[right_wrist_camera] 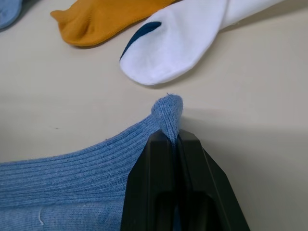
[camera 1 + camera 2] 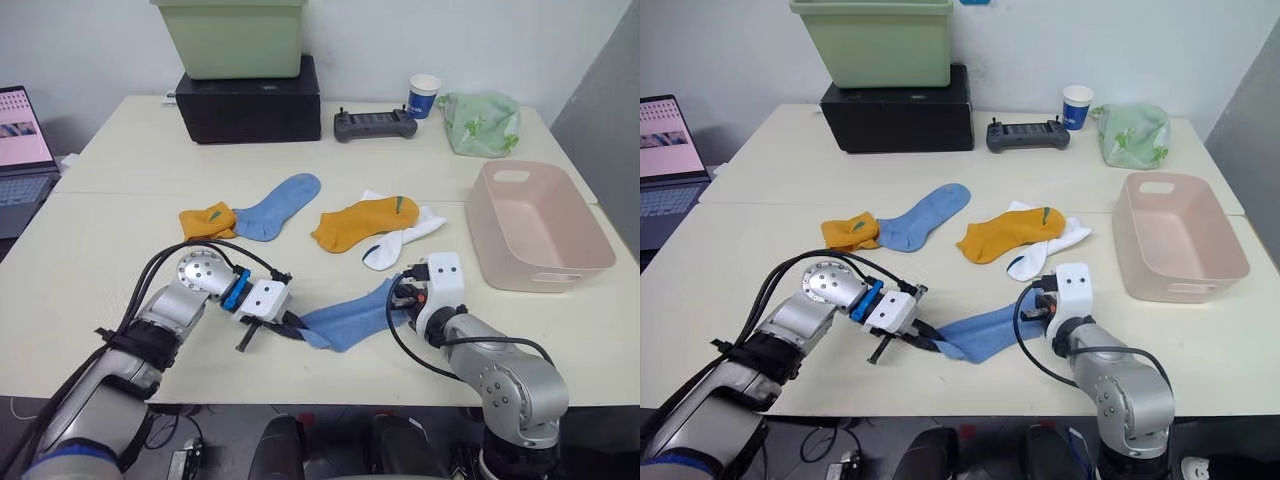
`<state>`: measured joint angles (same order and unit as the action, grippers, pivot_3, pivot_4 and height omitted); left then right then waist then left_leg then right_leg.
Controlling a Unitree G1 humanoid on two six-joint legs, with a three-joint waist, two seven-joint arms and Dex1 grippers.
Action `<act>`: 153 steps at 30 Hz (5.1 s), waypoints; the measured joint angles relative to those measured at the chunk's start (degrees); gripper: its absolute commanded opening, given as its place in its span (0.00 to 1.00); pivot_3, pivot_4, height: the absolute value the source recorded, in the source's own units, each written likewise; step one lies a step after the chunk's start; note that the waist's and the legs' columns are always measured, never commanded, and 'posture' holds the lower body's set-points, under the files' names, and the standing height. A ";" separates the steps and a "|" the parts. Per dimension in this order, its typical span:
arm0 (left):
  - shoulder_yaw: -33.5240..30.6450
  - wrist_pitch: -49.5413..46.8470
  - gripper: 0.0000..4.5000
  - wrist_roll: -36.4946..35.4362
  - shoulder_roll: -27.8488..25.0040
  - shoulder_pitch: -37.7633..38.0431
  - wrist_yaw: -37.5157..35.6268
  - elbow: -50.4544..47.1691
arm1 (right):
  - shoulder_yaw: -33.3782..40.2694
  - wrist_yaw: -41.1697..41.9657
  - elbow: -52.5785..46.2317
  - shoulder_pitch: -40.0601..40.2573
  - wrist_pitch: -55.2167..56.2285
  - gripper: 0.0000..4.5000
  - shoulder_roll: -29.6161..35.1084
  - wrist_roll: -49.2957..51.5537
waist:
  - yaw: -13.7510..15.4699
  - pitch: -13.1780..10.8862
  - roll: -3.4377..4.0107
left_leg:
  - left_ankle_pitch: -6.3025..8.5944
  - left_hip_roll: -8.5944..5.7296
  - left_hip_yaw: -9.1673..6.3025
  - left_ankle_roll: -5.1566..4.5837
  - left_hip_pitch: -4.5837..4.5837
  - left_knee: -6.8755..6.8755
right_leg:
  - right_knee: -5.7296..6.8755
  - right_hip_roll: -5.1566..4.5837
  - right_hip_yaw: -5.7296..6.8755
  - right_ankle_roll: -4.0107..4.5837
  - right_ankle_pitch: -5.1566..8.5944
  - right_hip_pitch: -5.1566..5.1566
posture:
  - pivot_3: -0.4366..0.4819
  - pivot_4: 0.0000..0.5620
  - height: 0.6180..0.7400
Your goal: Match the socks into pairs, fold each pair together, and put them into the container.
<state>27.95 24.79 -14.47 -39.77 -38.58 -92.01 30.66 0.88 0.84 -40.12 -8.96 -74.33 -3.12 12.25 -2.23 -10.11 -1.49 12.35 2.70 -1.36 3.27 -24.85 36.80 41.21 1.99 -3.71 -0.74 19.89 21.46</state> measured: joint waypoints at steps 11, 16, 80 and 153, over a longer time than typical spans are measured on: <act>-4.12 -8.50 0.64 -2.93 -4.62 2.54 0.11 -2.51 | 0.25 1.41 -3.15 0.96 1.74 0.93 4.66 0.54 | -1.00 0.00 0.00 | 0.00 0.05 -0.12 0.00 0.00 0.00 | 0.00 -0.03 -0.01 0.00 0.00 0.00 | 0.48 0.27 0.96; -12.56 -29.35 0.99 -10.04 -9.85 11.96 4.94 -15.66 | -2.03 7.24 -5.07 2.35 7.19 1.00 15.46 0.84 | -1.13 -0.01 0.01 | 0.00 0.10 -0.16 0.00 0.01 -0.03 | -0.01 -0.11 -0.03 -0.03 0.02 -0.02 | 0.48 0.27 0.96; -29.28 -89.06 0.00 -30.84 0.63 23.14 44.35 -36.83 | -2.70 20.05 8.18 4.41 22.76 0.37 27.06 8.46 | 0.30 0.00 -0.08 | -0.01 0.00 -0.11 0.02 0.10 0.02 | -0.06 -0.20 -0.06 -0.11 0.06 -0.11 | 0.48 0.27 0.96; -37.65 -67.44 1.00 -22.01 -8.15 34.96 26.93 -32.26 | 3.28 21.00 -2.15 12.57 10.94 1.00 36.83 22.80 | 0.10 0.09 0.09 | 0.00 0.14 -0.11 0.01 0.19 -0.10 | -0.09 -0.25 -0.08 -0.26 0.15 -0.12 | 0.48 0.27 0.96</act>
<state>-9.70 -42.65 -36.49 -47.92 -3.63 -65.08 -1.60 4.16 21.84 -42.27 3.61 -63.39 33.71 35.05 -2.13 -10.03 -1.41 12.35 2.83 -1.47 3.28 -24.66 36.70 41.11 1.74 -3.79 -0.99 20.04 21.34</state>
